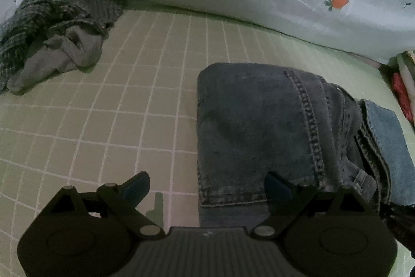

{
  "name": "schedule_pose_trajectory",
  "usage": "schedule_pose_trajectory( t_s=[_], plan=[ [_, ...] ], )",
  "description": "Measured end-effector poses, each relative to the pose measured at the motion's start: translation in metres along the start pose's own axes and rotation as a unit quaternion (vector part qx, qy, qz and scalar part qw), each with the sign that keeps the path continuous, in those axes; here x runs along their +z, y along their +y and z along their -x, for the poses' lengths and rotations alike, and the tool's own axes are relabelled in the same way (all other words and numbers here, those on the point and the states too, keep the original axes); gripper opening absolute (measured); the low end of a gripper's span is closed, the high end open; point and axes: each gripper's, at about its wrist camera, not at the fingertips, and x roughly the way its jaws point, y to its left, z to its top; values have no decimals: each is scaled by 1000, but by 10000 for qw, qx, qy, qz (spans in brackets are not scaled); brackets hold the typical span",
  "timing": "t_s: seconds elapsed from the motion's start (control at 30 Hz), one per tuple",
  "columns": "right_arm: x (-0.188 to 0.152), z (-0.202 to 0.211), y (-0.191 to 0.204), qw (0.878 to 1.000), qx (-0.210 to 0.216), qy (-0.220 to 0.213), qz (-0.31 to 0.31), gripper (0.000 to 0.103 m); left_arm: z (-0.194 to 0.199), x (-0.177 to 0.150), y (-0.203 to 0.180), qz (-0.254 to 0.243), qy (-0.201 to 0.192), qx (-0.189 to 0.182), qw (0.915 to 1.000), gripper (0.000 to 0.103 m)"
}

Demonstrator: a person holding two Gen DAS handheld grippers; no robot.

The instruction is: Fold clothes

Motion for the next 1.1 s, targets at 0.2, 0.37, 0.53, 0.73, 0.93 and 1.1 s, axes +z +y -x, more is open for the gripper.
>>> schedule_pose_trajectory(
  t_s=[0.2,0.37,0.53,0.73,0.93,1.1],
  plan=[
    [6,14,-18,9962,-455,-283,-688,90,-11,4,7,252,200,-313,9990,96],
    [0,13,-38,9907,-529,-147,-1249,91,-22,9,11,412,433,-764,9953,93],
    [-7,10,-46,9859,-590,23,-1567,91,-34,10,18,866,671,-1442,9835,75],
    [-10,9,-60,9808,-514,30,-1882,90,-19,17,26,1393,454,-2117,9663,27],
    [-4,13,-89,9692,-272,-159,-2441,90,30,43,-14,1199,-146,-2855,9507,24],
    [2,12,-135,9585,-8,-216,-2844,90,45,58,-89,797,-209,-3032,9494,24]
  ],
)
